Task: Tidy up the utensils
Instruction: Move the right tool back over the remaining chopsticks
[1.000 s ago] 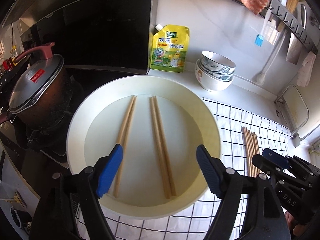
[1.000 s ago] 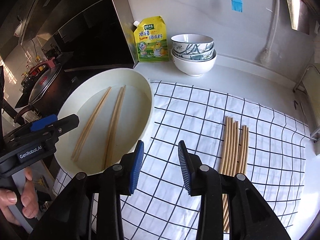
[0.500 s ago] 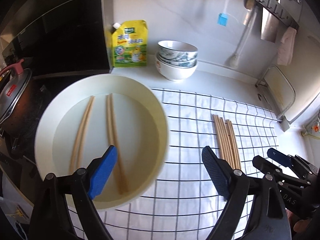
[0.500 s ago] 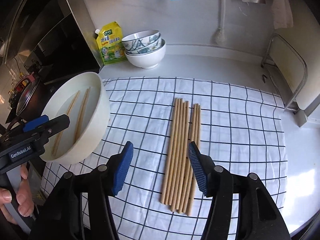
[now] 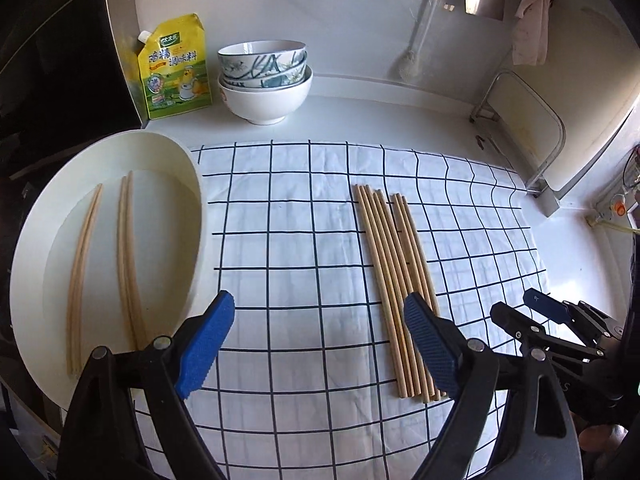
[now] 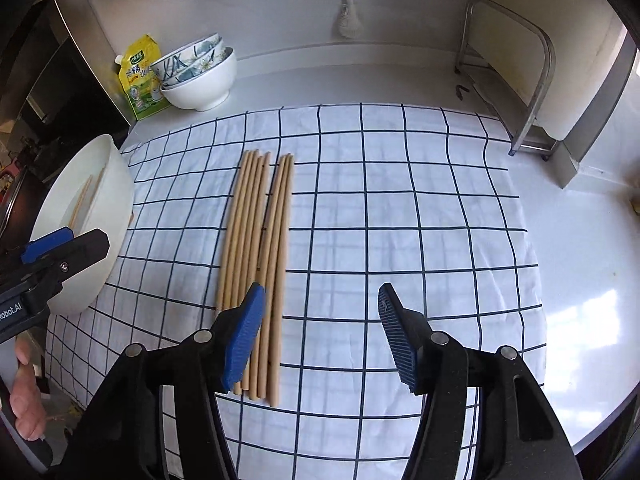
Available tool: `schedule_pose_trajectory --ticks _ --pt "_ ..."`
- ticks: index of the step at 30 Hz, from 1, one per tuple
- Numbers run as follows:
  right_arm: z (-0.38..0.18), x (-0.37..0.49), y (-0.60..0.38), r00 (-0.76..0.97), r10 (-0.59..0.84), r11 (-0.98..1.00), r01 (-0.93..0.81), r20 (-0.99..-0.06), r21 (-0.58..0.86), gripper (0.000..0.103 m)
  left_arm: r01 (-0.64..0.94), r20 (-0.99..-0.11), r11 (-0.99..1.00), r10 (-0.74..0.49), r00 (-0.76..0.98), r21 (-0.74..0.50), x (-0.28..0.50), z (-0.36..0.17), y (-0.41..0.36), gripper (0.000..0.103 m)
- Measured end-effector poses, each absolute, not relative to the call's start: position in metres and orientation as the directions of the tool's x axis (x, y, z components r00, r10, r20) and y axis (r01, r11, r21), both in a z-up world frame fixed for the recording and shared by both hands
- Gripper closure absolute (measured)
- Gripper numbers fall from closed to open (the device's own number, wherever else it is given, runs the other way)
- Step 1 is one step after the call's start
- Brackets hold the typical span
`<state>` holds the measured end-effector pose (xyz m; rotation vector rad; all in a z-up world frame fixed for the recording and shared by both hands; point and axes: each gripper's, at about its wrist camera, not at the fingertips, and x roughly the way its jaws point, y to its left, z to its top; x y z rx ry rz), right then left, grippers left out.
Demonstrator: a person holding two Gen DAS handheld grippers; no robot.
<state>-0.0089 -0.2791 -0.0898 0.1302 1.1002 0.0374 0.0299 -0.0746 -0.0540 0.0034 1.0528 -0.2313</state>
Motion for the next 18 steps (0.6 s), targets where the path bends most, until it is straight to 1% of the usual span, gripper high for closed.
schedule_pose_trajectory --ticks 7,18 --pt "-0.115 -0.002 -0.279 0.431 0.101 0.992 0.029 -0.897 0.125 0.046 0.207 -0.879 0.975 -0.17 0.445 -0.084 0.032 -0.076 -0.089 0.018" --pt "-0.138 0.011 -0.264 0.421 0.116 0.992 -0.003 -0.9 0.127 0.047 0.176 -0.898 0.982 -0.14 0.416 -0.071 0.039 -0.099 -0.085 0.018"
